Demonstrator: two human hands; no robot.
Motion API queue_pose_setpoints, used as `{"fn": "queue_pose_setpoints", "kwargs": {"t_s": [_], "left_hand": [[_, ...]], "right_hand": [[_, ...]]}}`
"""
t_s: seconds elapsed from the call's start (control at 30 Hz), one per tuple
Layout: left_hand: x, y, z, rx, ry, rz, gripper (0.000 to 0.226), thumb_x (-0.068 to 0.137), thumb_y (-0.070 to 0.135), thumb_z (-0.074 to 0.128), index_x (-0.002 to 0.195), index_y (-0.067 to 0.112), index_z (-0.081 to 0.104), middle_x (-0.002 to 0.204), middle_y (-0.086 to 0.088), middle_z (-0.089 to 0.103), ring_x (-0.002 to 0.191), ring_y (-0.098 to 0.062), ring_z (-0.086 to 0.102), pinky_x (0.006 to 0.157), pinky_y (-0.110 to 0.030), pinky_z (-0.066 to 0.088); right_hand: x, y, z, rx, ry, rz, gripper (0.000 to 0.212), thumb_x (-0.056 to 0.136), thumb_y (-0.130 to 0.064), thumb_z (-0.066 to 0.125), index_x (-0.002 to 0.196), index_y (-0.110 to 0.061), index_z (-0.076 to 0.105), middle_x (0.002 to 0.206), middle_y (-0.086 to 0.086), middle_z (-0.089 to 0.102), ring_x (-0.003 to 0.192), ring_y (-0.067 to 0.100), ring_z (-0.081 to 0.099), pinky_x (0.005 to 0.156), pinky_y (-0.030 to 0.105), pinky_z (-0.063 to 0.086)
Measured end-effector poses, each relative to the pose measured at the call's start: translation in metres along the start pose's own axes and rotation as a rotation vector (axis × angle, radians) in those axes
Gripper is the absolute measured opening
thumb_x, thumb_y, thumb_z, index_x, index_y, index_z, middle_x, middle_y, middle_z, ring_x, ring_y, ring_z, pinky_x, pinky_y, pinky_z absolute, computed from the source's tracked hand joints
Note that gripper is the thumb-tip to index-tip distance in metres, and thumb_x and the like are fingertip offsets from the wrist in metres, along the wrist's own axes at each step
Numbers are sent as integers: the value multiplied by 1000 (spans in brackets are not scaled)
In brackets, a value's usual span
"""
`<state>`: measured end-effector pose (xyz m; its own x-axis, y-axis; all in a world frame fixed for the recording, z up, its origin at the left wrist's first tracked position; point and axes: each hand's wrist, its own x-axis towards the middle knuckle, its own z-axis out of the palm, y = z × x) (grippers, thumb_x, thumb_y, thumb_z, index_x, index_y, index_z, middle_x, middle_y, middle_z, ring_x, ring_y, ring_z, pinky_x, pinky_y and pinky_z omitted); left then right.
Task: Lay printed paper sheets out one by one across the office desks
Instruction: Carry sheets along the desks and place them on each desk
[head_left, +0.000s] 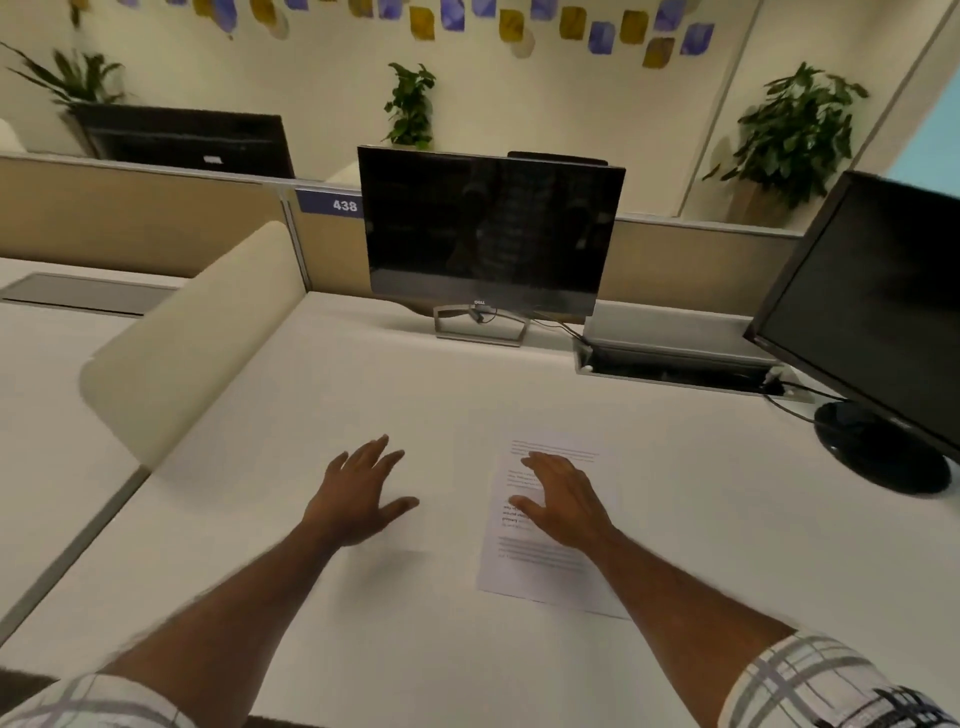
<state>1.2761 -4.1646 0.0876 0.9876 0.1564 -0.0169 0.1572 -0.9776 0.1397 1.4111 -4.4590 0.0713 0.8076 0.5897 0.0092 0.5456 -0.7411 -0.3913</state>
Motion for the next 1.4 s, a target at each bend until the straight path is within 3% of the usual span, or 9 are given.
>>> {"fn": "queue_pose_setpoints", "kwargs": {"t_s": [0.13, 0.3, 0.43, 0.53, 0.83, 0.97, 1.4], "left_hand": [[-43, -37, -12, 16, 29, -124, 106, 70, 90, 8, 152, 25, 29, 163, -3, 17, 150, -19, 16, 120, -44, 13], [-109, -87, -22, 68, 41, -301, 109, 68, 91, 4, 153, 25, 26, 164, -3, 14, 151, -18, 13, 121, -44, 11], [-158, -120, -31, 129, 57, -442, 103, 73, 88, 12, 154, 25, 21, 165, -4, 7, 152, -21, 5, 122, -47, 7], [-196, -146, -34, 163, 64, -546, 100, 76, 87, 12, 154, 25, 20, 165, -4, 6, 152, -23, 4, 121, -50, 7], [-325, -243, -44, 116, 34, -703, 104, 75, 91, 14, 156, 26, 13, 165, -7, -2, 152, -25, -6, 120, -58, -2], [-381, -287, -43, 91, 42, -809, 111, 71, 95, 13, 156, 24, 11, 165, -7, -5, 151, -24, -11, 118, -60, -7], [-519, -408, -28, 44, 127, -1167, 112, 70, 95, 6, 155, 24, 21, 165, -8, 4, 152, -24, -4, 118, -60, -1]], "right_hand": [[22, -47, 18, 3, -41, -133, 65, 90, -55, 56, 144, -22, 42, 155, -2, 37, 144, 17, 28, 115, 38, 22], [38, -127, 38, -22, -89, -326, 69, 92, -56, 54, 148, -21, 35, 160, 1, 26, 147, 19, 21, 117, 36, 15], [41, -189, 60, -99, -199, -439, 97, 79, -83, 26, 156, -29, 5, 165, -1, -9, 152, 20, -4, 121, 45, 1], [38, -238, 83, -162, -234, -515, 103, 72, -89, 13, 155, -32, -5, 163, 0, -20, 151, 21, -14, 121, 49, -6], [15, -396, 157, -217, -282, -659, 95, 79, -86, 21, 155, -35, -7, 163, -1, -20, 150, 22, -16, 118, 50, -12], [-7, -467, 192, -152, -313, -715, 93, 81, -84, 25, 155, -33, 0, 165, -1, -11, 152, 20, -8, 121, 51, -5], [-38, -677, 297, -139, -427, -951, 91, 83, -83, 24, 156, -31, 8, 165, -1, -1, 152, 21, 0, 122, 49, 2]]}}
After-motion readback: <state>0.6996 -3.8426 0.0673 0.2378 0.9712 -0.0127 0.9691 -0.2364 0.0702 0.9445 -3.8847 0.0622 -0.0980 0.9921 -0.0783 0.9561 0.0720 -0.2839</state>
